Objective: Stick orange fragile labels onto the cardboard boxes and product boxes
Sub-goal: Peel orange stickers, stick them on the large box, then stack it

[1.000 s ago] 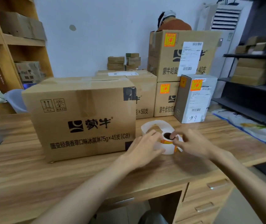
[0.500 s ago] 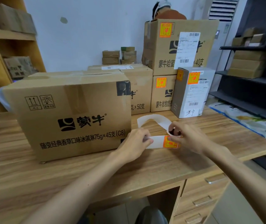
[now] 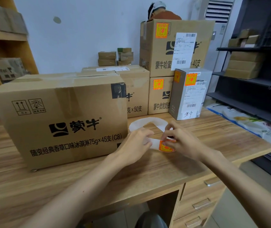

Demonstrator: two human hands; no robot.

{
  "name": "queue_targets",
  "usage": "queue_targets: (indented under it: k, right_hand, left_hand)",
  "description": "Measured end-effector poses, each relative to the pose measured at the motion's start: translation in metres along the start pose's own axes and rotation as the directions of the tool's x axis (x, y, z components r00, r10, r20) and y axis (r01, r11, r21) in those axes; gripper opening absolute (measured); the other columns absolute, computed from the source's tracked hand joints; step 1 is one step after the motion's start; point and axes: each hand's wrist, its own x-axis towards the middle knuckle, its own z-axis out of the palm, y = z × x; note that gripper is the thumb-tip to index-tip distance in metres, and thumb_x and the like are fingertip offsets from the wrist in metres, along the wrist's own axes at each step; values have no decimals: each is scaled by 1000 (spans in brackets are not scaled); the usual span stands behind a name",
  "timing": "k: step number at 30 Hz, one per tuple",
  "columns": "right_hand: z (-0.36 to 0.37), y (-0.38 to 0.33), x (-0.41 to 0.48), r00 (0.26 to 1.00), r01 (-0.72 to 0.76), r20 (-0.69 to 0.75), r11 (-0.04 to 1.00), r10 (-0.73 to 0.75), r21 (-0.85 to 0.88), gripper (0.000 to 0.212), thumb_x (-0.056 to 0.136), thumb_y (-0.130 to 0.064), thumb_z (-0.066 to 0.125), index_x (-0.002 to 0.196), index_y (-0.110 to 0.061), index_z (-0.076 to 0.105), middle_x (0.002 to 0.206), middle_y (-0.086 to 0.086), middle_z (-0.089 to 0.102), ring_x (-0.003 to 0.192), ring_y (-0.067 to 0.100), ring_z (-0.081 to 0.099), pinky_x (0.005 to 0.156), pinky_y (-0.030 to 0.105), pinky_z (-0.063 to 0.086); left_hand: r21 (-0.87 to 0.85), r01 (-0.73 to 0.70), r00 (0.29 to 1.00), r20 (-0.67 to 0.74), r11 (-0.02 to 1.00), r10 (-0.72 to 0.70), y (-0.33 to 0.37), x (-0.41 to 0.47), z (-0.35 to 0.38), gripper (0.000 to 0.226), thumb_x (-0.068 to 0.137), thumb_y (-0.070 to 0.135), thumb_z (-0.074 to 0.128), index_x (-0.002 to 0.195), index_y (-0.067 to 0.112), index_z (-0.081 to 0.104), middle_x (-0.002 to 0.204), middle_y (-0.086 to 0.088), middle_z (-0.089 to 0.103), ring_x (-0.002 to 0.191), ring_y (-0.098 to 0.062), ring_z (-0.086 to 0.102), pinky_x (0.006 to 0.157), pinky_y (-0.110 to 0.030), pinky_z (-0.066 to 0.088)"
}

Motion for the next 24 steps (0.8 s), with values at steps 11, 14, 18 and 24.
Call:
queue_targets:
  k: [11,14,18,24]
  right_hand:
    - [3,-10,-8,991,22,-130,999,-28,-42,21,89,-32,70,98,-26,53,105,-8,41,79,20,55,68,44,48]
    - [7,-14,-16,981,16,-189,990,-42,-139,23,88,-37,69,85,-25,50,91,-7,48,73,24,54,59,37,37]
    - [12,-19,-24,981,-22,-194,986,-11,-168,25,91,-46,63,80,-25,55,78,-14,46,70,20,55,57,38,40]
    - [14,-23,-32,959,-147,-249,988,133,-39,24,89,-49,66,80,-27,64,72,-16,50,61,4,45,56,29,31]
  left_hand:
    - [-243,33,996,86,970,-12,-2,5,7,14,102,17,60,108,10,70,78,0,59,52,-3,58,44,-32,55]
    - [-284,31,995,99,958,-3,-3,4,7,14,101,19,61,105,15,73,78,9,60,62,-5,60,46,-45,58]
    - [-311,27,993,116,950,9,-2,3,9,12,100,24,64,100,22,75,88,7,60,69,-12,61,41,-47,55]
    - [-367,35,990,141,930,19,-5,1,13,10,98,25,66,100,29,75,99,3,60,69,-12,63,40,-41,53]
